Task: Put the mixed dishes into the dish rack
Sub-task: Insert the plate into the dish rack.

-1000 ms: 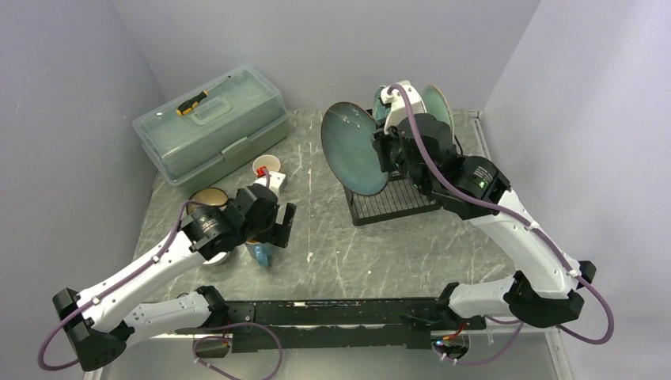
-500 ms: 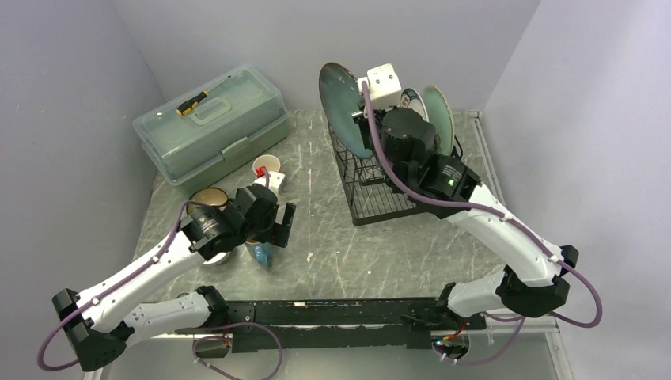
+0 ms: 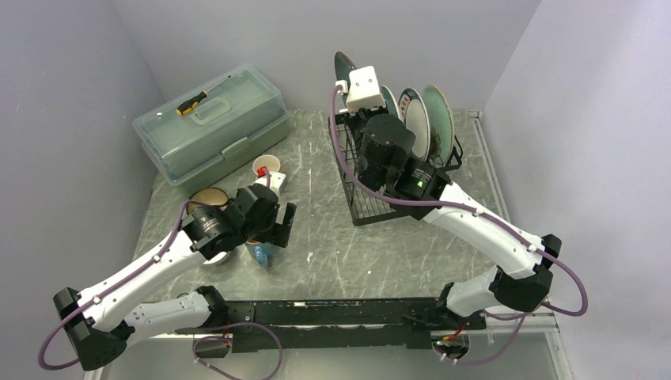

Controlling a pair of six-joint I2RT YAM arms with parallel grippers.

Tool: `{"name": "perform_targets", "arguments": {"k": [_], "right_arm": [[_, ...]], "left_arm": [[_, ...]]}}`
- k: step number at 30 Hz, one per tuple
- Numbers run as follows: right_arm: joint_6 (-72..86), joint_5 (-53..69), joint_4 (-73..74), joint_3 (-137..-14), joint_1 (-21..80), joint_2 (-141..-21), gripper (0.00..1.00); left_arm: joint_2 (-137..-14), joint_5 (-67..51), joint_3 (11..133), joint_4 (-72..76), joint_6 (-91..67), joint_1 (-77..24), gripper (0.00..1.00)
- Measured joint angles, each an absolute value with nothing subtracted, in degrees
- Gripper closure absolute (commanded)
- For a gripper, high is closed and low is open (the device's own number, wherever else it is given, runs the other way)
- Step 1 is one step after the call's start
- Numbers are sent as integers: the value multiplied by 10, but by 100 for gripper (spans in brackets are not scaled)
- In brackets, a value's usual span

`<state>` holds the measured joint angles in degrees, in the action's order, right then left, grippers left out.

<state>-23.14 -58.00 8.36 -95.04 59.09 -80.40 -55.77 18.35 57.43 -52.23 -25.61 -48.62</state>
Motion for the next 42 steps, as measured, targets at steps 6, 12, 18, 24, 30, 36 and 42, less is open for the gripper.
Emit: {"name": "perform_targets", "arguments": {"k": [6,12,18,24,30,36,42], "right_arm": [[-248,-586,68,-935,583,-806,100],[-211,-566,95,-911,551,-806,100],[-173,-544,123,-887,528,-802,100],[-137,-513,150,-865,504,-788,100],[-117,-491,168,-853,488,-769,100],[-113,-489,168,-850,485,-759,100],[-110,-489,168,-846,485,-758,100]], "left_arm": [[-558,183,574,-522,-256,-486,1],[-558,183,574,-522,-256,-486,0],[-562,184,574,-522,-256,-486,1],[-564,184,574,-522,-256,-486,1],[-568,184,574,-523,-256,-486,1],[-573,188,574,-528,-256,-486,1],[-573,190,574,-530,-256,-486,1]]}}
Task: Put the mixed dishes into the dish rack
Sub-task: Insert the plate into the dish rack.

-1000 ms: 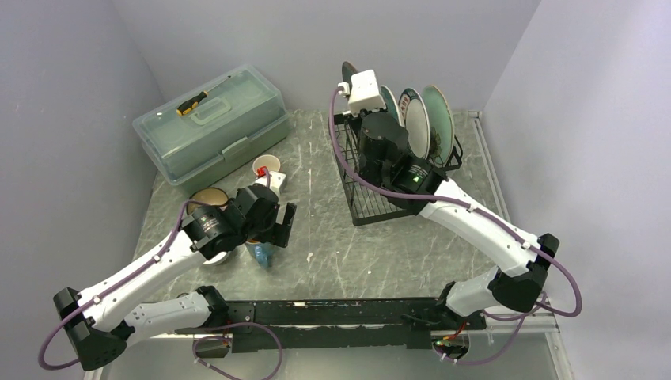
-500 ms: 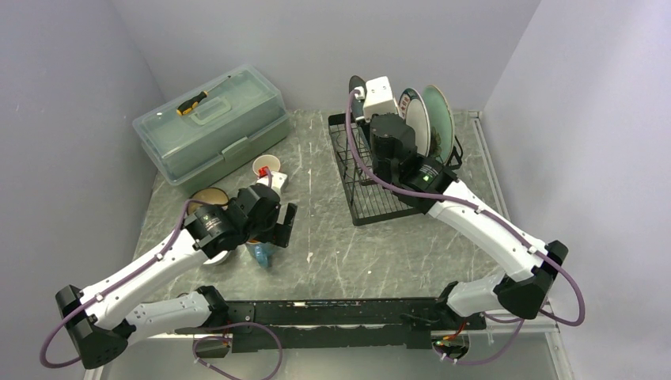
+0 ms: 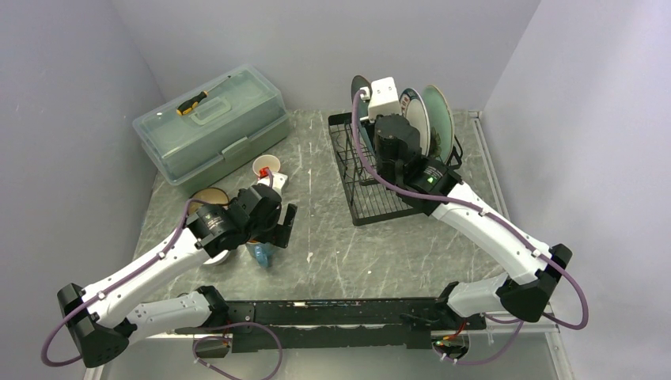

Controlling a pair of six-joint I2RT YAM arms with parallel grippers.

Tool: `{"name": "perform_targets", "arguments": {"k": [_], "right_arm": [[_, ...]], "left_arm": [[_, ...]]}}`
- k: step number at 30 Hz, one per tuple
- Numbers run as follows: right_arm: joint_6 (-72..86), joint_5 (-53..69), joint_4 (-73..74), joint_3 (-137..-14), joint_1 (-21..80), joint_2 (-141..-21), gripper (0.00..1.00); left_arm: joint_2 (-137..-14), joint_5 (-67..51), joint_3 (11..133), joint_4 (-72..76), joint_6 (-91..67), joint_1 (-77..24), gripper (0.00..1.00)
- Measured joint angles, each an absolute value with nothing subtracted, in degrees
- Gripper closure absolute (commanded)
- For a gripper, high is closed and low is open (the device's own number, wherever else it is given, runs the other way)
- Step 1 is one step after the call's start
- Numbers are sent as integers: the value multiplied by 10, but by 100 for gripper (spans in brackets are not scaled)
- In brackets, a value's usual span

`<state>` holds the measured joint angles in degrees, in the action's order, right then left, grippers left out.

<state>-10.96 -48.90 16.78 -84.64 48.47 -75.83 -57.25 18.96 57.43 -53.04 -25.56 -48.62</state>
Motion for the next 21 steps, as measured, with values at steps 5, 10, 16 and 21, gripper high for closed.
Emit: {"name": "perform_targets", "arguments": {"k": [5,10,16,21], "right_arm": [[-102,-487,167,-836,484,-758,100],[-92,-473,170,-831,477,-758,100],[-83,-463,172,-828,473,-757,100],[-69,-463,178,-828,472,-757,100]], "left_arm": [[-573,190,574,-531,-256,-486,1],[-573,190,574,-531,-256,-486,1],[-573,190,574,-531,-256,-486,0],[-573,190,574,-531,-256,-486,1]]}}
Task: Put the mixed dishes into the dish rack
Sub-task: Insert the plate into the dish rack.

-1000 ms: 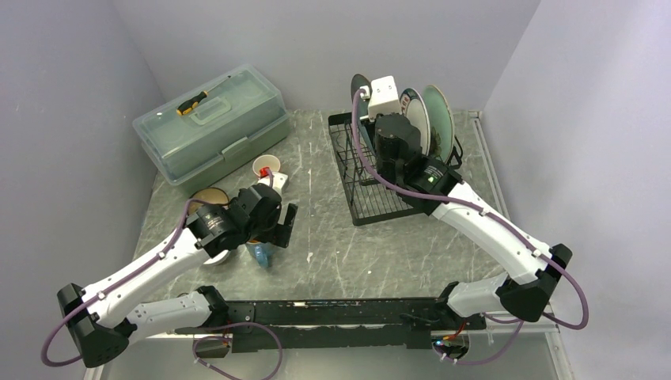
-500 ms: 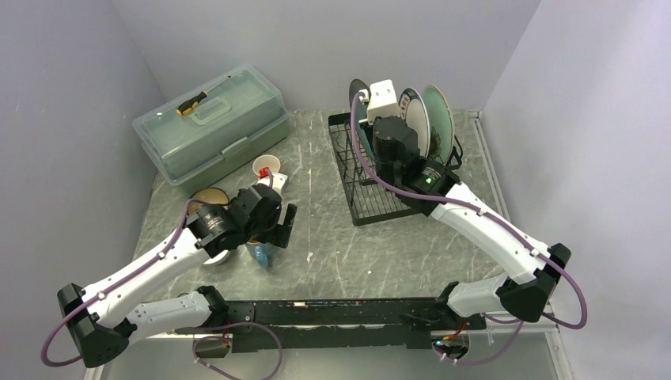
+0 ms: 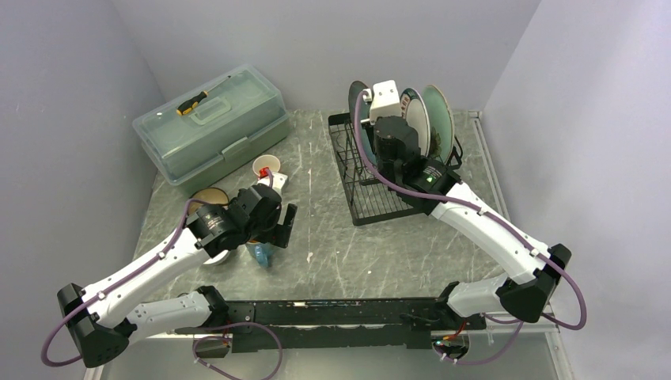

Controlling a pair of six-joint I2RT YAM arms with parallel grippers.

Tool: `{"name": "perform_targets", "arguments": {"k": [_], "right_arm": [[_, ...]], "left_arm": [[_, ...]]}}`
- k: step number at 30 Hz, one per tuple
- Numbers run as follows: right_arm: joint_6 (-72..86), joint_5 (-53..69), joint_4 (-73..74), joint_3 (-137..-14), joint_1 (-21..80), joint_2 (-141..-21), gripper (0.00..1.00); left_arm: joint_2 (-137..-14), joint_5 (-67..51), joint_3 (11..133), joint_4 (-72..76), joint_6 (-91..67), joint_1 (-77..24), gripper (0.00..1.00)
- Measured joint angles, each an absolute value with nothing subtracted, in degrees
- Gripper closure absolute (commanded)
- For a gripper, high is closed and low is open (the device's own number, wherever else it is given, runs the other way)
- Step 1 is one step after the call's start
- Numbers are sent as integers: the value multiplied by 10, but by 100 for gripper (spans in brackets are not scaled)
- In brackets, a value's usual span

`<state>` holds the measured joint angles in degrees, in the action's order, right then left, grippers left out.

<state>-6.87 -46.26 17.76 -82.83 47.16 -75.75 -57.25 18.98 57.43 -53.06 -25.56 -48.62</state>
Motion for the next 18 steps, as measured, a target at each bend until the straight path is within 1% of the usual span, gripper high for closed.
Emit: {"name": "perform_targets", "arguments": {"k": [8,18], "right_arm": [[-49,-458,211,-837,471,-763,100],[-59,-462,242,-910,471,-801,100]], "left_arm": [[-573,190,574,-531,-256,-486,1],[-573,190,574,-531,-255,-486,1]]}}
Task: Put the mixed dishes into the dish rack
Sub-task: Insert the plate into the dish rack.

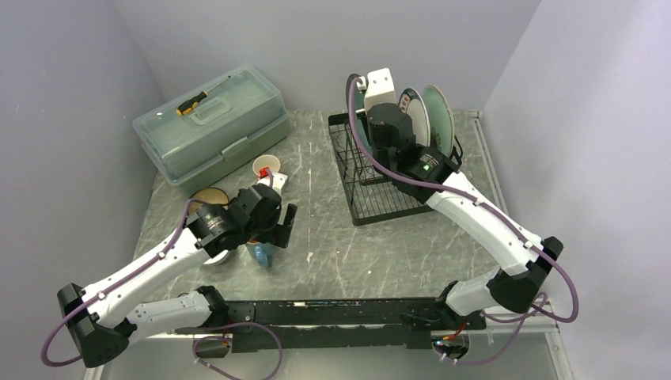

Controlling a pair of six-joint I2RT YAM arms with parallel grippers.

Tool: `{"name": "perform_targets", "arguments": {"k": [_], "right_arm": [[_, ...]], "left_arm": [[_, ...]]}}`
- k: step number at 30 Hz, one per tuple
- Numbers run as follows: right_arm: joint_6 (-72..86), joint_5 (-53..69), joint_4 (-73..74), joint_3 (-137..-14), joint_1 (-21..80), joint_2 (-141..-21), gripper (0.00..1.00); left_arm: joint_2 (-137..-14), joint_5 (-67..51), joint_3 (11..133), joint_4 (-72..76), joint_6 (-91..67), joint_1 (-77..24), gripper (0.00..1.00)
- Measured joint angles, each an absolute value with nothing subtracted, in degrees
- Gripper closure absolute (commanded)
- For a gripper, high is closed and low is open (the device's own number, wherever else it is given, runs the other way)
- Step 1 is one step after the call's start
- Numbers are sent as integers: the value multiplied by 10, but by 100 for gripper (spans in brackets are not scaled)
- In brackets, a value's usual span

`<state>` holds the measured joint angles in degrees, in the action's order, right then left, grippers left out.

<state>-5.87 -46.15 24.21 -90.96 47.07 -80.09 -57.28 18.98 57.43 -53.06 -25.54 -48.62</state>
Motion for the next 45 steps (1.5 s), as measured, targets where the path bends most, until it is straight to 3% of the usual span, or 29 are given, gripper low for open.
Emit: {"name": "perform_targets", "arguments": {"k": [25,45], "right_arm": [[2,-502,330,-981,487,-863,100],[47,-538,296,-922,502,-842,100]], "left_arm": [[-573,190,574,-531,-255,-486,1],[-573,190,574,-531,-256,-486,1]]}}
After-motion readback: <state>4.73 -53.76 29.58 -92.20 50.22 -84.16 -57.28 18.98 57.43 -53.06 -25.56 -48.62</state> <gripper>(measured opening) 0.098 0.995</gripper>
